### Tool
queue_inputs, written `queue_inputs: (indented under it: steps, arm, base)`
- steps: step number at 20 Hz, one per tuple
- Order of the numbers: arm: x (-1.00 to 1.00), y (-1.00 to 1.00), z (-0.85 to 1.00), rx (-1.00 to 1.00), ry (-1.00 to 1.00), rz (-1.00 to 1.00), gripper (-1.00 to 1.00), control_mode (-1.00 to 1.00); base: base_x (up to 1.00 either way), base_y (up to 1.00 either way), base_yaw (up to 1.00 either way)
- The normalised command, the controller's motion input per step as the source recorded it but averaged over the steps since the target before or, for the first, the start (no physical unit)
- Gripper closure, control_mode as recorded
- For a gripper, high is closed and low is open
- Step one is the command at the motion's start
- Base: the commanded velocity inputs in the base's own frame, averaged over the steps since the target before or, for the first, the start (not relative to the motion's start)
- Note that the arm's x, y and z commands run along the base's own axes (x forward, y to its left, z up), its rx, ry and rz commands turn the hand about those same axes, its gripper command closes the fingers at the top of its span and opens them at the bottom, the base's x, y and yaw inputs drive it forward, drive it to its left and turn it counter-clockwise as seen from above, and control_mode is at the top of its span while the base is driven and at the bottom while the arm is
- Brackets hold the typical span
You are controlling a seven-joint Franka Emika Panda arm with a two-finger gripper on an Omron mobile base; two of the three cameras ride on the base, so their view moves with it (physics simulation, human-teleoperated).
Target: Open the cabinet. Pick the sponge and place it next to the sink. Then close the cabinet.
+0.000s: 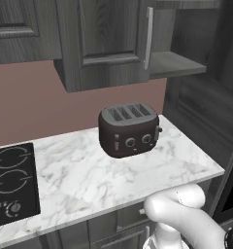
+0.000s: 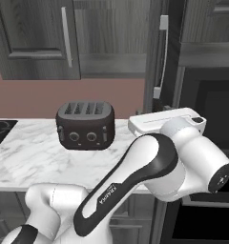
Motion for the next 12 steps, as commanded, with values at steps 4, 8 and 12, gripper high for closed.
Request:
queue_inputs:
  steps: [4, 8, 12]
  arm:
    - [0.28, -0.15, -0.03, 0.0, 0.0, 0.0, -1.0, -1.0]
    - [0.24, -0.11, 0.0, 0.0, 0.0, 0.0, -1.0, -1.0]
    - [0.0, -0.01, 0.0, 0.0, 0.0, 0.0, -1.0, -1.0]
  base:
    - [0.0, 0.0, 0.0]
    - [0.0, 0.0, 0.0]
    - [0.0, 0.0, 0.0]
